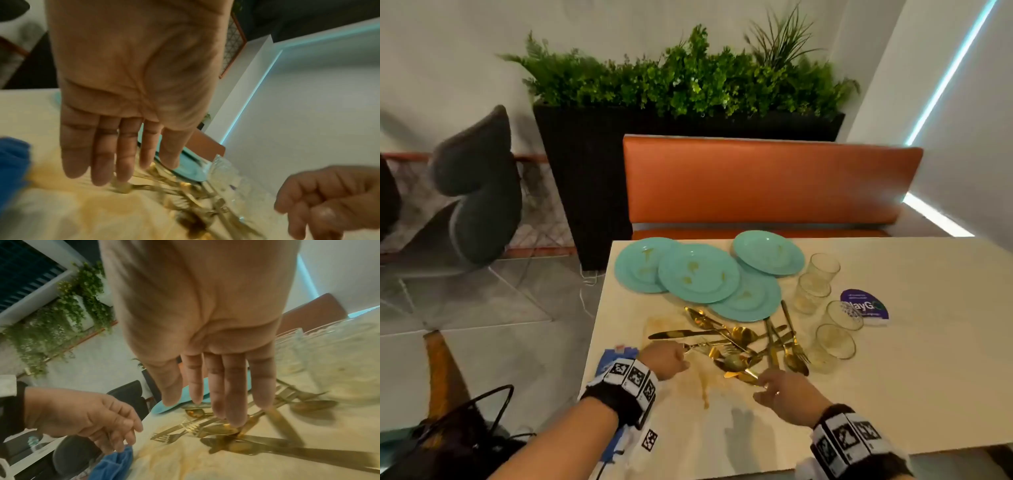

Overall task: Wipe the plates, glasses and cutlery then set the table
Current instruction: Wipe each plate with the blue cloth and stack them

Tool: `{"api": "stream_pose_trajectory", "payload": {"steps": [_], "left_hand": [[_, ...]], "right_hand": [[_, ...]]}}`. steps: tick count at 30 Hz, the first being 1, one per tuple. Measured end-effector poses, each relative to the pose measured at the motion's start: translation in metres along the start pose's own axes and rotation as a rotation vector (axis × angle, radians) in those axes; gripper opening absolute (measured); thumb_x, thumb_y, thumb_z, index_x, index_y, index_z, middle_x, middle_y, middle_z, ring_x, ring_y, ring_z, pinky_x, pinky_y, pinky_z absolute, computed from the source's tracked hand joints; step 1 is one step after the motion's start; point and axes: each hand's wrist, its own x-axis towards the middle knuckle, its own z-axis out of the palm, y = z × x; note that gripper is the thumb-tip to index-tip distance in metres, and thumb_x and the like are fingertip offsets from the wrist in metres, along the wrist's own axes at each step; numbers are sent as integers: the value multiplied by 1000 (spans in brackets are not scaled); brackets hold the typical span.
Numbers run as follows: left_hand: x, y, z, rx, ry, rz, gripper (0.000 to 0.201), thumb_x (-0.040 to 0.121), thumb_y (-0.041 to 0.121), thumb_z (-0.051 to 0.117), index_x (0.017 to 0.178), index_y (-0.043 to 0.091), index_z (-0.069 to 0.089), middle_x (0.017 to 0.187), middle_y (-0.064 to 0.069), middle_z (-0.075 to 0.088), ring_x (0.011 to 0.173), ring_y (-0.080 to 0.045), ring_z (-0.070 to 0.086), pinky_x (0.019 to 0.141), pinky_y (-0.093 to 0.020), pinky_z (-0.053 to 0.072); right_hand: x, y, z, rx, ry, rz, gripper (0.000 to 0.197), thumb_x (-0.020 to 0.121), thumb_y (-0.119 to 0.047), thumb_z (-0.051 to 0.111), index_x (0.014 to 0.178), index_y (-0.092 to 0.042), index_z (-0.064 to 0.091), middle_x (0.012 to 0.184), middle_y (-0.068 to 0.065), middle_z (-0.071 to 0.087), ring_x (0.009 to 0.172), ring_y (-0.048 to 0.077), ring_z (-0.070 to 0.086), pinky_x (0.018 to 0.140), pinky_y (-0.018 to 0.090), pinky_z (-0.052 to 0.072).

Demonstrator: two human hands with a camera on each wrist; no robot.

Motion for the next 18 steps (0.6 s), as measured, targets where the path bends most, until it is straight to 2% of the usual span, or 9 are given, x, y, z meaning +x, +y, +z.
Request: {"api": "stream_pose_trajectory", "payload": {"steps": [2,4,6,7,9,11,15,18], "left_hand": [[1,-21,0,54,32,-131,43,90,34,54,124,8,55,130,-11,55,119,-28,52,97,-35,42],[2,-48,9,80,120,-313,45,85,34,59,124,13,54,126,-10,52,117,-27,51,96,-35,44],[4,-75,21,56,211,-445,45,87,33,56,128,16,48,130,-9,46,121,-26,47,98,-35,41],[5,-86,24,25,210,-486,46,89,32,52,131,16,44,134,-8,45,124,-26,45,99,-35,40],[7,-103,30,28,185,-511,46,93,34,48,135,16,43,136,-6,46,126,-23,47,100,-31,41],[10,-111,35,-24,149,-540,48,92,34,50,135,13,43,136,-8,47,126,-23,47,101,-29,42],[14,-110,35,-22,88,-515,46,85,21,63,125,1,52,125,-16,57,115,-28,56,93,-30,45],[14,-104,28,-192,73,-458,40,95,25,49,132,9,49,136,-10,51,125,-23,50,100,-27,40]], "right_hand": [[14,-16,6,-33,-25,-14,40,90,-42,52,125,-23,52,131,1,54,120,18,50,93,23,38],[21,-30,12,-37,-76,-15,38,89,-43,54,122,-24,54,130,2,55,120,18,50,95,25,38],[26,-40,24,-50,-118,-11,37,87,-44,55,119,-26,55,128,2,56,118,18,52,95,26,39],[29,-42,29,-48,-134,-5,37,87,-45,55,118,-26,55,127,2,57,116,18,52,94,26,40],[34,-46,34,-41,-149,15,38,86,-47,55,119,-28,55,126,0,57,116,18,52,93,26,40],[35,-51,37,-65,-167,29,39,86,-47,55,120,-29,53,126,-2,57,117,18,51,93,26,38],[37,-60,38,-67,-171,19,39,87,-44,55,121,-26,53,126,0,57,118,18,51,98,28,40],[38,-69,35,-61,-152,-6,37,88,-42,55,121,-25,54,124,0,58,115,19,53,96,27,42]]}}
